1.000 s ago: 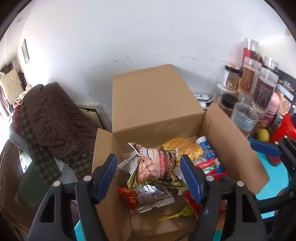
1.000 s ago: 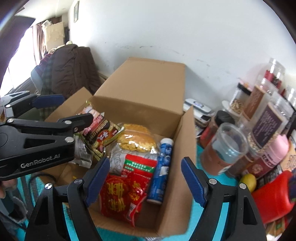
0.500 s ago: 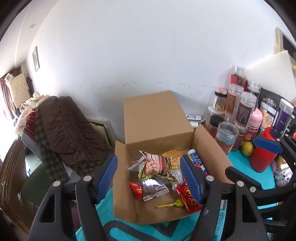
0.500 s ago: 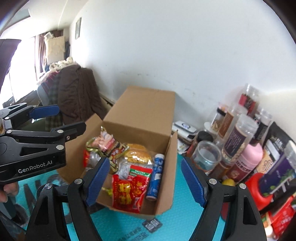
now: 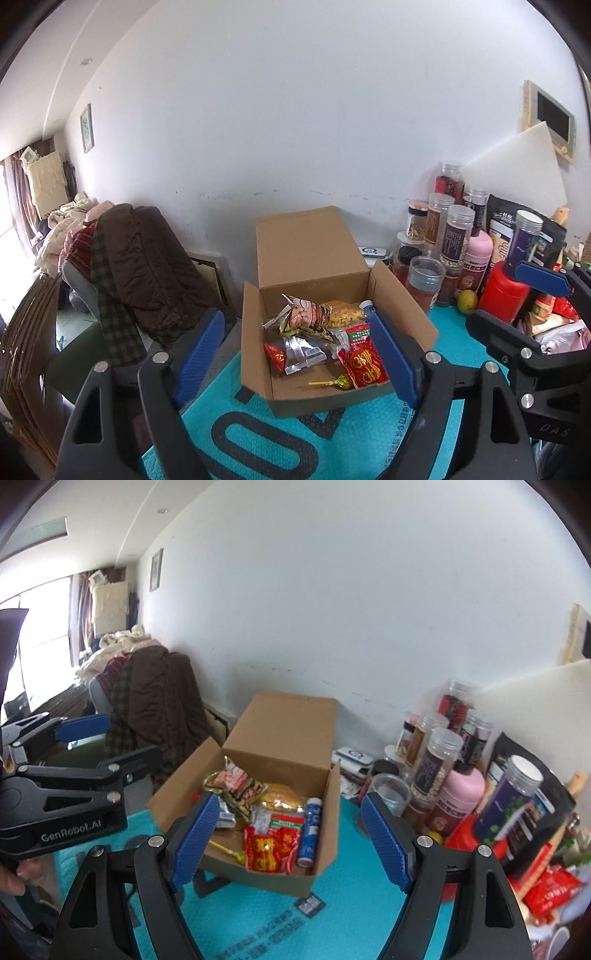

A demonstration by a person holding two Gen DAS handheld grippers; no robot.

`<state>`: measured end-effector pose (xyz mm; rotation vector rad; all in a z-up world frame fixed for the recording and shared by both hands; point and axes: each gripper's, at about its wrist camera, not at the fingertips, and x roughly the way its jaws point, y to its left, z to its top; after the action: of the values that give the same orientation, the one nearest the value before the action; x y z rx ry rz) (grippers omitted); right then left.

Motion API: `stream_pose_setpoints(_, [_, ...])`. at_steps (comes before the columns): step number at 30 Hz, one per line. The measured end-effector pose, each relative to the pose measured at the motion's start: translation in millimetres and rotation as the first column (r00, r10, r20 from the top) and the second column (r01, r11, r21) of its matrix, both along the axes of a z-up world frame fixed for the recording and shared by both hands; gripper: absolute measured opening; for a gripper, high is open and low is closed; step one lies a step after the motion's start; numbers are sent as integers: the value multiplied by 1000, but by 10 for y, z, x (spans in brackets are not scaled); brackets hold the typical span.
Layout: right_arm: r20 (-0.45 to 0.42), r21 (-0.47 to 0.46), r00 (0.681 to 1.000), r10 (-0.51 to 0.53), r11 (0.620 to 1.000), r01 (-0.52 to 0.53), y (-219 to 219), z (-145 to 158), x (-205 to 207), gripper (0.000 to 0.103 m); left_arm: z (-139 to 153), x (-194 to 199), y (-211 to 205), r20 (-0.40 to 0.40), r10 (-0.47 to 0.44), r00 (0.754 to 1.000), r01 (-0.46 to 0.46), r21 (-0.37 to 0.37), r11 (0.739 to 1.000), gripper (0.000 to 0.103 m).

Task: Organize snacks

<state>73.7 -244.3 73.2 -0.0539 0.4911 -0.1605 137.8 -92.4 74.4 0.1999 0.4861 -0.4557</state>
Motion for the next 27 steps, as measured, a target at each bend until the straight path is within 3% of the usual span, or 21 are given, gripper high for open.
stream_pose_setpoints(9, [29,28,999,-40,999,40,170,-65,-441,91,-71,-442,243,1,-3,1000,3,-14,1000,82])
stream_pose_setpoints(14, [18,47,998,-63,997,62,234,-183,-623,91,-160,-617,368,-1,13,1000,-13,-18,1000,92])
stream_pose_setpoints(27, [-42,73,998,-55,996,58,401,-470,-840,91,-381,-856,549,-51,32,998,-34,-35,999,93])
